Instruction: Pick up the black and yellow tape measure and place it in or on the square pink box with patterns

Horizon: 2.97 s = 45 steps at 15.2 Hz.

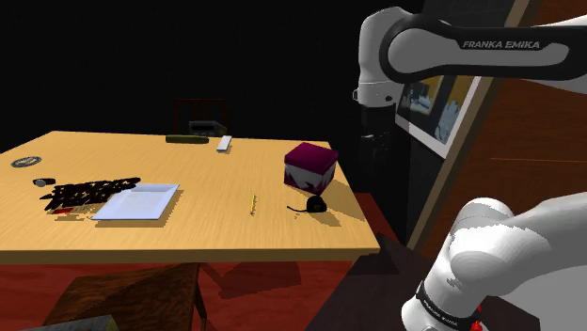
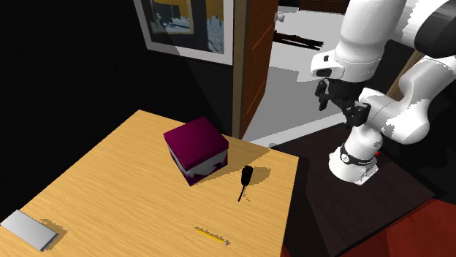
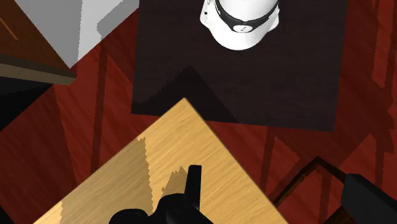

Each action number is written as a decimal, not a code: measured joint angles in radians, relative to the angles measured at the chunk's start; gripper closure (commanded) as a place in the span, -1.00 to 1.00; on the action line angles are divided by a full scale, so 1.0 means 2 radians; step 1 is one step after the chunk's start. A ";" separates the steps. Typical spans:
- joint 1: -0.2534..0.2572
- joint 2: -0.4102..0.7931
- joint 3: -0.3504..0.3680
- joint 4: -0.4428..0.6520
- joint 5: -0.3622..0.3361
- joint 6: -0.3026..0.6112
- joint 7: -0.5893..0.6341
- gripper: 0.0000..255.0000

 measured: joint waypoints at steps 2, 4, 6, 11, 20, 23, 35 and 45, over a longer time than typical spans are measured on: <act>0.001 0.006 -0.002 -0.003 -0.003 0.008 -0.006 -1.00; 0.003 0.030 -0.010 -0.004 -0.014 0.031 -0.024 -1.00; 0.005 0.052 -0.017 -0.012 -0.024 0.060 -0.045 -1.00; 0.010 0.134 -0.037 -0.013 -0.052 0.141 -0.099 -1.00; 0.019 0.300 -0.055 0.020 -0.084 0.272 -0.179 -1.00; 0.021 0.358 -0.057 0.054 -0.091 0.298 -0.205 -1.00; 0.019 0.510 -0.056 0.114 -0.113 0.393 -0.255 -1.00; 0.016 0.523 -0.059 0.105 -0.116 0.416 -0.253 1.00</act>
